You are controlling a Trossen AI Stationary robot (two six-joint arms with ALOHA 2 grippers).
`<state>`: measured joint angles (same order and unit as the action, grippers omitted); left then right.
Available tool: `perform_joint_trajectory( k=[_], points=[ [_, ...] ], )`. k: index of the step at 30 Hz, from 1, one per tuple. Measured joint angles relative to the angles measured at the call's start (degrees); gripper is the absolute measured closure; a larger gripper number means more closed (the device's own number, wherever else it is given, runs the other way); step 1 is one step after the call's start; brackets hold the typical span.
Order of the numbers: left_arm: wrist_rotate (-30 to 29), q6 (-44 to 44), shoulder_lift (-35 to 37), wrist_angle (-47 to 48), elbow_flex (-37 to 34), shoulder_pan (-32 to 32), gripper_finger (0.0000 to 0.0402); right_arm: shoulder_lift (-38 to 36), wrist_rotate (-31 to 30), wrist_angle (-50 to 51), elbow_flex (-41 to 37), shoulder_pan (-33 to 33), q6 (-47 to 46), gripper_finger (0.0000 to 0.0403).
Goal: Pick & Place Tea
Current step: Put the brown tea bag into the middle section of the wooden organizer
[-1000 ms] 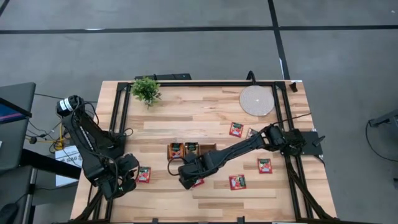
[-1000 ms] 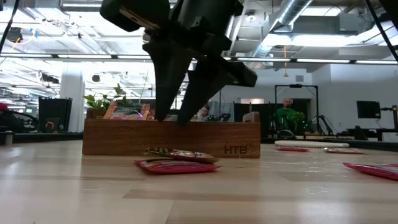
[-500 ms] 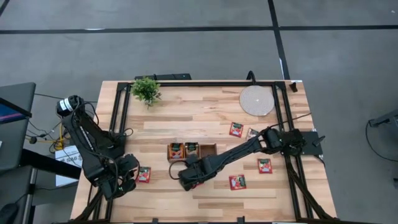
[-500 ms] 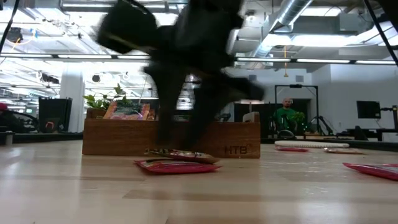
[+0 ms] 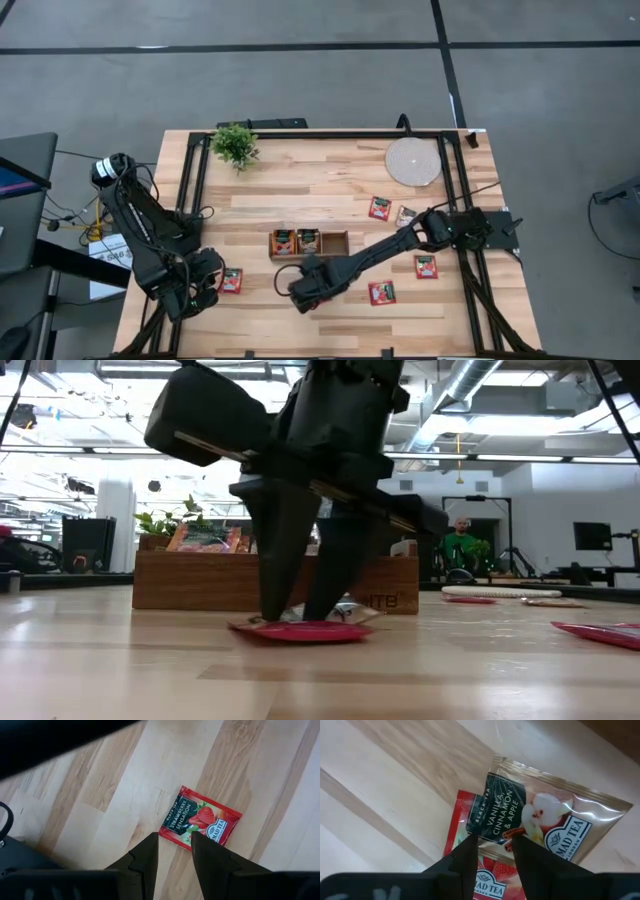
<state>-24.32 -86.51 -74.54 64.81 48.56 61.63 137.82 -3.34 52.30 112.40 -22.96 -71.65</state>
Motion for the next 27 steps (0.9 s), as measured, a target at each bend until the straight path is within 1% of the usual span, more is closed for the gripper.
perform_joint_trajectory(
  k=[4,7,15,19,22,25,27],
  points=[
    [0.01,0.15,0.00,-0.01,0.00,0.00,0.0292,-0.11,0.11,1.13,0.22,-0.37,-1.98,0.0285],
    [0.02,0.16,0.00,0.00,0.00,0.00,0.0292,0.16,0.50,4.67,1.93,-0.51,-3.86,0.0285],
    [0.02,0.12,0.00,-0.02,0.00,0.00,0.0292,-0.42,0.27,6.50,5.37,-1.58,-6.41,0.0285],
    [0.02,0.12,0.00,-0.02,0.00,0.00,0.0292,-1.16,-1.09,12.46,8.52,-2.25,-6.85,0.0284],
    [0.02,0.12,0.00,-0.02,0.00,0.00,0.0292,-1.22,-1.04,20.62,10.85,-2.75,-8.39,0.0284],
    [0.02,0.12,0.00,0.00,0.00,0.00,0.0292,-1.25,-0.95,23.10,10.74,-3.08,-9.90,0.0284],
    [0.02,0.12,0.00,-0.02,0.00,0.00,0.0292,-1.25,-0.91,22.20,9.80,-3.06,-10.34,0.0284]
  ],
)
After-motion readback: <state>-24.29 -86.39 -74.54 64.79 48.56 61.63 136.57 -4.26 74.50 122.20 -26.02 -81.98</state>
